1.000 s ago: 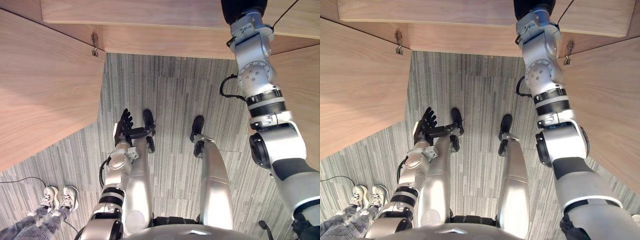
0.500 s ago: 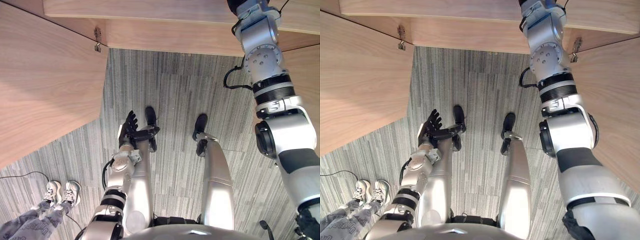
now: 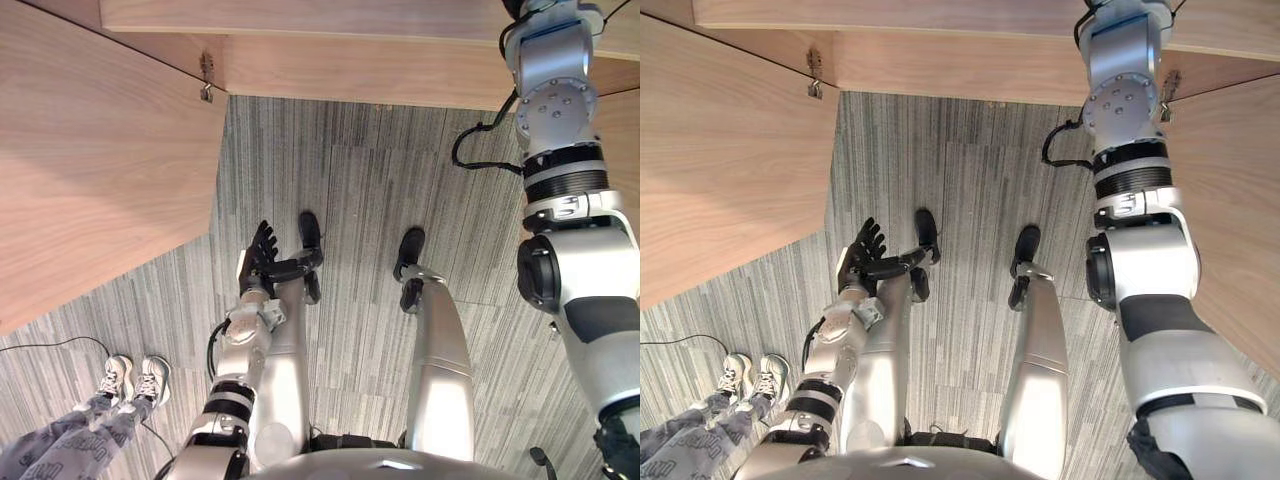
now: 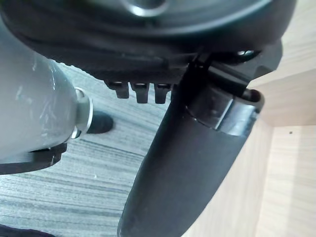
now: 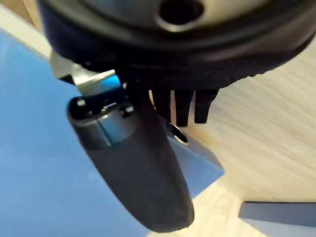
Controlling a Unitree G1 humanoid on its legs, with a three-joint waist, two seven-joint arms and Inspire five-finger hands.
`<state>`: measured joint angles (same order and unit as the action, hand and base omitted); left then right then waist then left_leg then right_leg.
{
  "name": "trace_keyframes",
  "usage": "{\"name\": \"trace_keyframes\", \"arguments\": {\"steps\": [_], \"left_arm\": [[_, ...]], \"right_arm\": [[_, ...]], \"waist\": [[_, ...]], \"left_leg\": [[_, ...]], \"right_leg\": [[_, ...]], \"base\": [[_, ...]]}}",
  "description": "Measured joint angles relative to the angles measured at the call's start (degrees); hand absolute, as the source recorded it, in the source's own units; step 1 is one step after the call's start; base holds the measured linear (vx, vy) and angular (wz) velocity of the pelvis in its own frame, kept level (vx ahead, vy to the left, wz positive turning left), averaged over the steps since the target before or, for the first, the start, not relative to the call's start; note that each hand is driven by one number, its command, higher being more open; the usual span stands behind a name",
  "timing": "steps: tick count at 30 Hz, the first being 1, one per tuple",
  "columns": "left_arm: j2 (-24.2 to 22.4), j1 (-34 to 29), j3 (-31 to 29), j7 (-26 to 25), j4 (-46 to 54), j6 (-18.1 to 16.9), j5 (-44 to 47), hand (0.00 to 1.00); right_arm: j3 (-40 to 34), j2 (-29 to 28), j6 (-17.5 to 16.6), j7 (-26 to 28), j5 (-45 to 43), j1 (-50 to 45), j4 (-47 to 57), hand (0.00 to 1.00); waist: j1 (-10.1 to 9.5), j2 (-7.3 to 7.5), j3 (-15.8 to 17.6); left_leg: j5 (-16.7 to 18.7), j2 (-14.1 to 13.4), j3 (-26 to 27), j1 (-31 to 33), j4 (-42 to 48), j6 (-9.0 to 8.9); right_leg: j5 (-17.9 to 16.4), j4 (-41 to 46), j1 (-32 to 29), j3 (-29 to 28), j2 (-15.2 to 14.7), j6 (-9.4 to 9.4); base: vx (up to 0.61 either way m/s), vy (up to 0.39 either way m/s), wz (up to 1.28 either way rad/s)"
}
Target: Walk over to the cabinet, pick up the folder, carry it to the office cabinet, place the folder inside the office cabinet, then close the office cabinet door
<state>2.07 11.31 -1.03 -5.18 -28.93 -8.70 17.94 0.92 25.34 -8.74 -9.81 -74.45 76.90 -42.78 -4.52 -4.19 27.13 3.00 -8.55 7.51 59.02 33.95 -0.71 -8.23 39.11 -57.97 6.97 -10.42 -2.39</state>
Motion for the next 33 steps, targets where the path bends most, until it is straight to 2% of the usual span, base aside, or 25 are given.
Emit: {"name": "trace_keyframes", "arguments": {"steps": [8, 17, 24, 27, 33], "left_arm": [[-0.1, -1.2, 0.1, 0.0, 0.1, 0.0, 0.0, 1.00], [-0.1, -1.2, 0.2, -0.2, 0.1, 0.0, 0.0, 1.00], [0.2, -1.3, 0.2, 0.0, 0.1, 0.0, 0.0, 1.00], [0.5, -1.4, 0.2, 0.2, 0.1, -0.1, 0.0, 1.00], [1.5, -2.3, 0.1, 0.7, 0.1, -0.6, -0.3, 1.00]], "right_arm": [[2.5, 2.3, -0.1, 0.0, 1.0, 0.1, -1.0, 1.00], [6.7, 4.6, 1.4, 0.7, 7.1, 1.2, -2.4, 1.00], [9.7, 7.5, 3.2, 3.2, 11.5, 1.2, -3.0, 1.00], [11.7, 9.9, 3.9, 4.9, 14.3, 0.6, -2.3, 1.00], [13.5, 17.1, 4.4, 8.5, 20.4, -7.0, 6.3, 1.00]], "waist": [[0.02, -0.14, -0.1], [0.25, -0.17, -0.1], [0.57, -0.17, -0.1], [0.66, -0.16, -0.1], [1.02, -0.09, -0.1]], "left_leg": [[0.0, -0.1, 0.0, 0.1, 0.4, 0.00], [0.0, -0.1, 0.0, 0.2, 0.4, 0.00], [0.0, -0.2, 0.0, 0.2, 0.5, 0.02], [0.1, -0.3, 0.1, 0.2, 0.5, 0.07], [0.3, -0.6, 0.3, 0.3, 0.7, 0.47]], "right_leg": [[0.0, 0.3, 0.0, 0.0, 0.0, 0.00], [0.0, 0.3, 0.0, 0.1, 0.0, 0.00], [0.0, 0.3, 0.0, 0.1, 0.0, -0.01], [0.0, 0.1, 0.1, 0.2, 0.0, -0.05], [0.1, -0.3, 0.5, 0.4, 0.1, -0.16]], "base": [[0.00, 0.000, 0.00], [0.00, 0.000, 0.00], [0.00, 0.000, 0.00], [0.00, 0.000, 0.00], [0.00, 0.000, -0.01]]}}
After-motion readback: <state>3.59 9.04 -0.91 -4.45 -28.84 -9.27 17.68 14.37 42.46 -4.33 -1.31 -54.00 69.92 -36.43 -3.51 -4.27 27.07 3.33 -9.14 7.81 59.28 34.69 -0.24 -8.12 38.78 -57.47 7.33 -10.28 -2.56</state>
